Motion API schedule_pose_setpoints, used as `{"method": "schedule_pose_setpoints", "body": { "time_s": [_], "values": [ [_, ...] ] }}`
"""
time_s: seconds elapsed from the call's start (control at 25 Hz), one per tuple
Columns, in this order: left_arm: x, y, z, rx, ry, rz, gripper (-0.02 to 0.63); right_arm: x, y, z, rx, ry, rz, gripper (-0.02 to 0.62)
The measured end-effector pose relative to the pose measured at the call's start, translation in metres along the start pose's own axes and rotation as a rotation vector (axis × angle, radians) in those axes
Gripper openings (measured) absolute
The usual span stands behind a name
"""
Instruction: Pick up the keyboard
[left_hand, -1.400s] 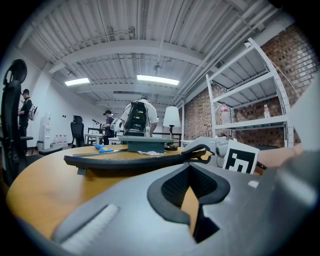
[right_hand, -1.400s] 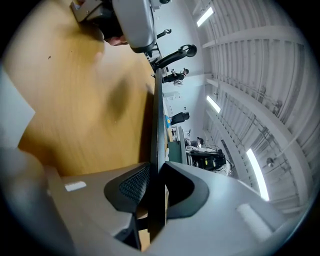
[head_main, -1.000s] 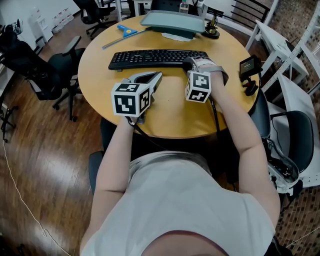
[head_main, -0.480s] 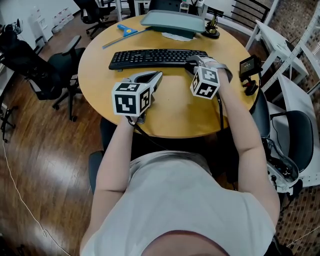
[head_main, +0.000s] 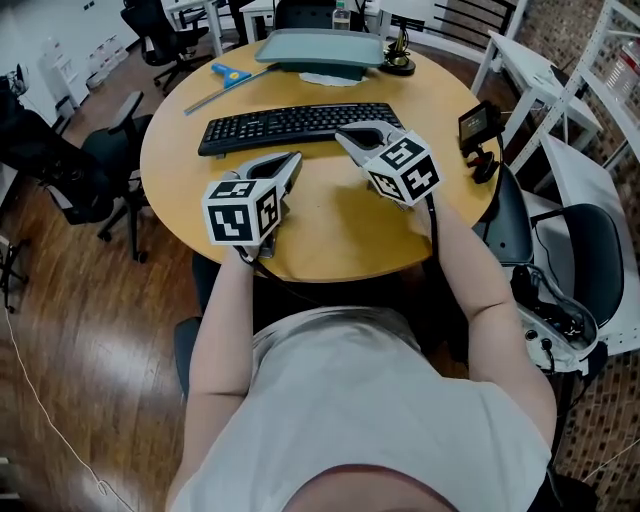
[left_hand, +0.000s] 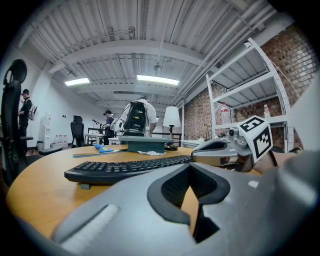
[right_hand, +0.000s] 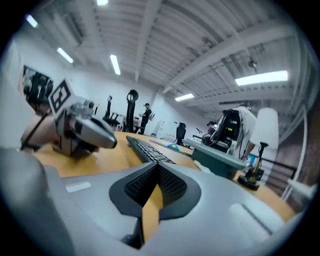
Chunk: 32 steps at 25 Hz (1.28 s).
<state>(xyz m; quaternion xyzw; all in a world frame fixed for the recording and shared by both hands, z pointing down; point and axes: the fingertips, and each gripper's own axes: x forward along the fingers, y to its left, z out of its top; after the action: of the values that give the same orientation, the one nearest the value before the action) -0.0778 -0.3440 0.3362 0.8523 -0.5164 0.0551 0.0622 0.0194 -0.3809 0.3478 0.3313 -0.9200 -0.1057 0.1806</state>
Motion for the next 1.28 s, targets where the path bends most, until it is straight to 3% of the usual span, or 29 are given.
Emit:
{"method": "schedule_pose_setpoints", "body": {
  "time_s": [0.16, 0.36, 0.6, 1.28],
  "values": [
    [0.0, 0.001, 0.0, 0.0, -0.001, 0.0, 0.0, -0.005, 0.011, 0.005, 0.258, -0.084, 0.079, 0.002],
    [0.001, 0.0, 0.0, 0.0, -0.001, 0.0, 0.0, -0.008, 0.017, 0.008, 0.363, -0.141, 0.149, 0.002],
    [0.0, 0.001, 0.0, 0.001, -0.001, 0.0, 0.0, -0.007, 0.023, 0.007, 0.371, -0.13, 0.194, 0.002],
    [0.001, 0.001, 0.001, 0.001, -0.001, 0.0, 0.0, -0.006, 0.024, 0.008, 0.372, -0.128, 0.197, 0.0]
  ]
}}
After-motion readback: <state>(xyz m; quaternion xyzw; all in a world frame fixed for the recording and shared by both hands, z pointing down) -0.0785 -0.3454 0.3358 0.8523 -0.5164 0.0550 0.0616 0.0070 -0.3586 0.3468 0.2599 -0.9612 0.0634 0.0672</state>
